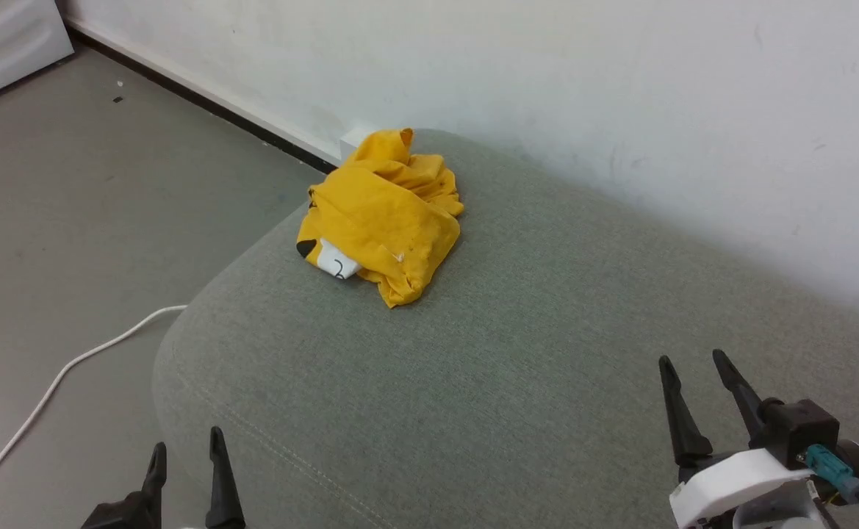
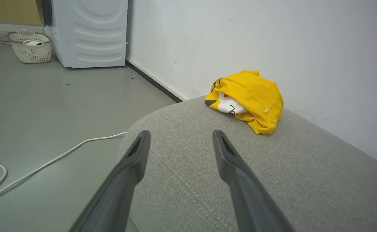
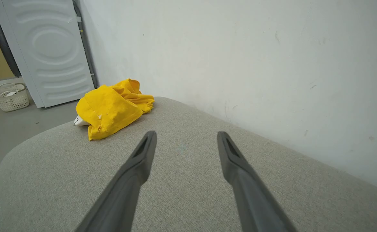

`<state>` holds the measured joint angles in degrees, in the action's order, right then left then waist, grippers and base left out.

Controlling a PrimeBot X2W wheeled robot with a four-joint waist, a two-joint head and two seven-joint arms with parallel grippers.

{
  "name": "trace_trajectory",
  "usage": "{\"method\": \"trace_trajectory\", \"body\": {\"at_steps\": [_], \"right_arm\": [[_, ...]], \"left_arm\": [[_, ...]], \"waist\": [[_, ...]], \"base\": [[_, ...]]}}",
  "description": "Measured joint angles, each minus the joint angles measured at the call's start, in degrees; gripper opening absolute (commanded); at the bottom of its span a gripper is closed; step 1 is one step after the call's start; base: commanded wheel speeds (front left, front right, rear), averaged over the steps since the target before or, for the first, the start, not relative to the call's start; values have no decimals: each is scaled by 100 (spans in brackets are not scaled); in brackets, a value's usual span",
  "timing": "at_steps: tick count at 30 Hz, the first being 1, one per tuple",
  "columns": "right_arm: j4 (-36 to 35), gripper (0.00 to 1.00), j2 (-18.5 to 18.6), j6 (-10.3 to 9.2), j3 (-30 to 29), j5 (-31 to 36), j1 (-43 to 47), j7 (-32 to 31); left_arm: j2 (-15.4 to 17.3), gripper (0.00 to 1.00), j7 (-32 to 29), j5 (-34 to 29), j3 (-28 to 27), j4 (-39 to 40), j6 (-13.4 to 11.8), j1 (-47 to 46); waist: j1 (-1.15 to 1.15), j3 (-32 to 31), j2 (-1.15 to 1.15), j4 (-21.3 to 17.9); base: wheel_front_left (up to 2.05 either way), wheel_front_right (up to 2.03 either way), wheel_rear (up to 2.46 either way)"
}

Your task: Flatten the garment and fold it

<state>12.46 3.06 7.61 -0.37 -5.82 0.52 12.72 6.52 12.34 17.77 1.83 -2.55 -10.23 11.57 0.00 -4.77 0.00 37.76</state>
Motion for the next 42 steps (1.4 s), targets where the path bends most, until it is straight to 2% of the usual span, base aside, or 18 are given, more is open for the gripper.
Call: {"method": "trace_trajectory", "body": {"at_steps": [4, 7, 11, 15, 19, 23, 30, 36, 42], "right_arm": [[-38, 100, -1, 0, -73, 0, 1, -5], [-126, 100, -2, 0, -94, 33, 1, -67], [-404, 100, -5, 0, -138, 190, -10, -248], [-800, 100, -8, -1, -164, 431, -31, -512], [-1236, 100, -4, -1, -203, 690, -84, -780], [-1660, 100, 109, 0, -126, 772, -156, -1033], [-2217, 100, 435, -1, -47, 725, -302, -1323], [-2544, 100, 573, -1, 27, 689, -536, -1475], [-2694, 100, 666, -1, -14, 615, -687, -1535]], "left_arm": [[-47, 100, 15, 319, -36, 2, 12, -93], [97, 100, -201, 392, -25, 144, 181, -505], [454, 100, -750, 431, 30, 546, 412, -1361], [758, 100, -1399, 437, 45, 855, 472, -2265], [856, 100, -1825, 604, -38, 857, 465, -3109], [1048, 100, -2182, 641, -18, 479, 516, -3925], [1202, 100, -2695, 822, -20, -570, 624, -5046], [1504, 100, -3264, 914, 32, -1427, 768, -5466], [1700, 100, -3683, 957, 172, -1851, 995, -5667]], "waist": [[0, 36, 0, 27], [0, 96, 0, 48], [1, 248, 0, 19], [1, 470, 0, -52], [1, 784, 0, -156], [2, 1161, 0, -269], [2, 1848, 0, -522], [2, 2332, 0, -857], [1, 2756, 0, -1252]], "base": [[0, 0, 0], [0, 0, 0], [0, 0, 0], [0, 0, 0], [0, 0, 0], [0, 0, 0], [0, 0, 0], [0, 0, 0], [0, 0, 0]]}}
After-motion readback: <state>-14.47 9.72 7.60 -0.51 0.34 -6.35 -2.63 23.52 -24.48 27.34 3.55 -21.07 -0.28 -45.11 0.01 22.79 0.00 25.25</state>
